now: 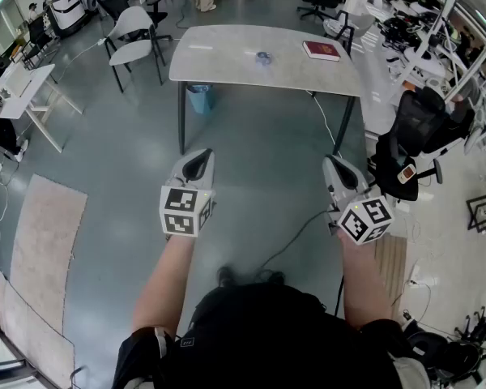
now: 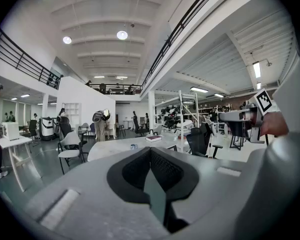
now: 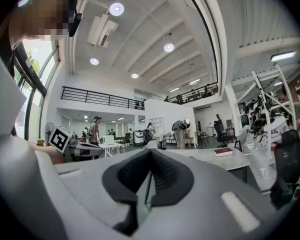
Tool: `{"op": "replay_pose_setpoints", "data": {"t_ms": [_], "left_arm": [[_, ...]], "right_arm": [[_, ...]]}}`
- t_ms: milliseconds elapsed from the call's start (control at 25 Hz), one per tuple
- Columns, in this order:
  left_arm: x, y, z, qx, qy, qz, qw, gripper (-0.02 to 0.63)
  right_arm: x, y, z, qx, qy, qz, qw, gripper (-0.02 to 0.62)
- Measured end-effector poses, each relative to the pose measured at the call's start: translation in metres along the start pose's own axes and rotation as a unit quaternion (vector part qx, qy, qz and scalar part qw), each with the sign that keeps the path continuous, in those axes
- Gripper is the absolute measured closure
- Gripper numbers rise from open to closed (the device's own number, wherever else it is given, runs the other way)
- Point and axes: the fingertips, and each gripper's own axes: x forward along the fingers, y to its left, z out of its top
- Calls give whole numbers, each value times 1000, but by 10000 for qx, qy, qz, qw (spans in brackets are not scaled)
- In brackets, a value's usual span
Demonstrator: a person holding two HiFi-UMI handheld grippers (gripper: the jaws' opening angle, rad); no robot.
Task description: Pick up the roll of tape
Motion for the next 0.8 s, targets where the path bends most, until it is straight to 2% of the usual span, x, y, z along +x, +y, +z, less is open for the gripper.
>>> {"op": "replay_pose_setpoints", "data": {"t_ms": [400, 800], "left_arm": [[-40, 65, -16, -61, 110, -8, 9999, 595], [-36, 80, -18, 2, 91, -151, 9998, 595]], "right_arm": [[45, 73, -9, 136, 55, 64, 9999, 594], [53, 94, -31, 10, 471, 68, 9989, 592]]}}
